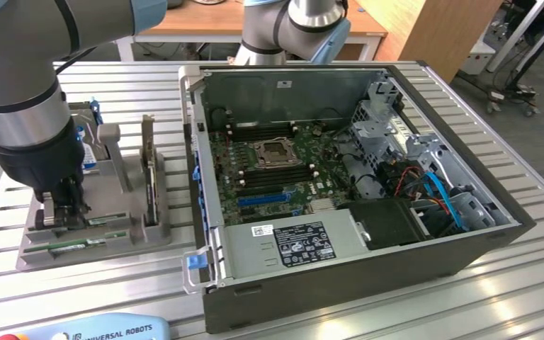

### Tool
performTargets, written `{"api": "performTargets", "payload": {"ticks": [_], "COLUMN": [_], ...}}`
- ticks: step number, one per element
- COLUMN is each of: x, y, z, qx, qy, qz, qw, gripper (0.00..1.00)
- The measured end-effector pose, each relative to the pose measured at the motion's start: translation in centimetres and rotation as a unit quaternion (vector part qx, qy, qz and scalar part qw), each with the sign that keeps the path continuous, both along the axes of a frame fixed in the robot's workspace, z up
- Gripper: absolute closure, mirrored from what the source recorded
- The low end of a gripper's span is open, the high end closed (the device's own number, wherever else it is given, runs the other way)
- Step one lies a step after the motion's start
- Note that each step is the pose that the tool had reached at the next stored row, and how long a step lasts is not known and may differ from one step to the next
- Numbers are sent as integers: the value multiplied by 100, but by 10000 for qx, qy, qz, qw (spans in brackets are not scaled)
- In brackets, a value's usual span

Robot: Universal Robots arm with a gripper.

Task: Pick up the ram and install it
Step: 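Pick up the ram and move it above insertion slot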

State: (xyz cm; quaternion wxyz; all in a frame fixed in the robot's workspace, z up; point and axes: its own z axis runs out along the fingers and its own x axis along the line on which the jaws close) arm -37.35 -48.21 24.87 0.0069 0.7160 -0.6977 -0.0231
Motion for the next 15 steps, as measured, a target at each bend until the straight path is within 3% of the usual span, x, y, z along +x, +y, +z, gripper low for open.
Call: {"api": "performTargets", "payload": {"ticks": [12, 15], "x": [7, 6], "y": [-98, -103], "z": [0, 0], "qx": [0, 0], "qy": [0, 0], "qz": [0, -1], "qw": [10000, 10000], "gripper": [71, 71]}}
